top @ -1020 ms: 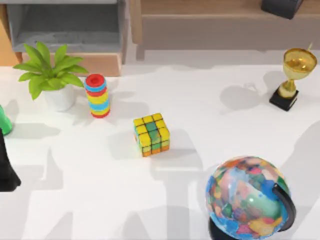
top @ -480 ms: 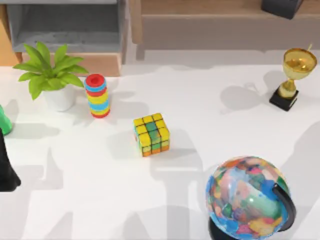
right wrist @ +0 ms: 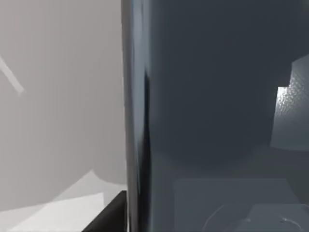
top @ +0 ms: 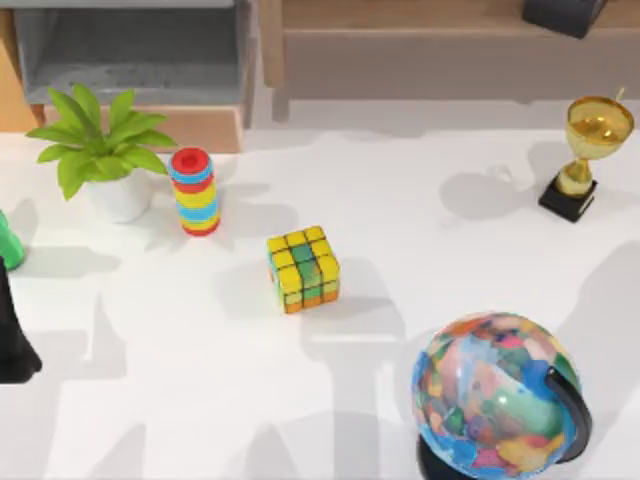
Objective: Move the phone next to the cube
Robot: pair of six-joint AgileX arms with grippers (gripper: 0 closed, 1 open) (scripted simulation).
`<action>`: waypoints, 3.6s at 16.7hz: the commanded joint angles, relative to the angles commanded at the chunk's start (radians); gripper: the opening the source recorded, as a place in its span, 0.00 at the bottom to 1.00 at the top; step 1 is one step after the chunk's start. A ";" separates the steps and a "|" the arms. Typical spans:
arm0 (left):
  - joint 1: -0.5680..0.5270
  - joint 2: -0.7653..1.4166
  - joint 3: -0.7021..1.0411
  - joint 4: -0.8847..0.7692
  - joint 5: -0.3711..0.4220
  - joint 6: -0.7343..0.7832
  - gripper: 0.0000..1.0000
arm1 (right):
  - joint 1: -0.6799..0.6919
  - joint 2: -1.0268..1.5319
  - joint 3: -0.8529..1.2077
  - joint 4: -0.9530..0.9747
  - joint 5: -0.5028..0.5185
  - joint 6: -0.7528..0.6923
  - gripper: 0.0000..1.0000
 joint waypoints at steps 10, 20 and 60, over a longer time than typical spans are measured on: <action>0.000 0.000 0.000 0.000 0.000 0.000 1.00 | 0.032 -0.070 0.055 -0.024 0.010 0.084 0.00; 0.000 0.000 0.000 0.000 0.000 0.000 1.00 | 0.295 -0.250 0.191 -0.097 0.063 0.671 0.00; 0.000 0.000 0.000 0.000 0.000 0.000 1.00 | 0.961 -0.120 0.150 -0.221 0.050 1.614 0.00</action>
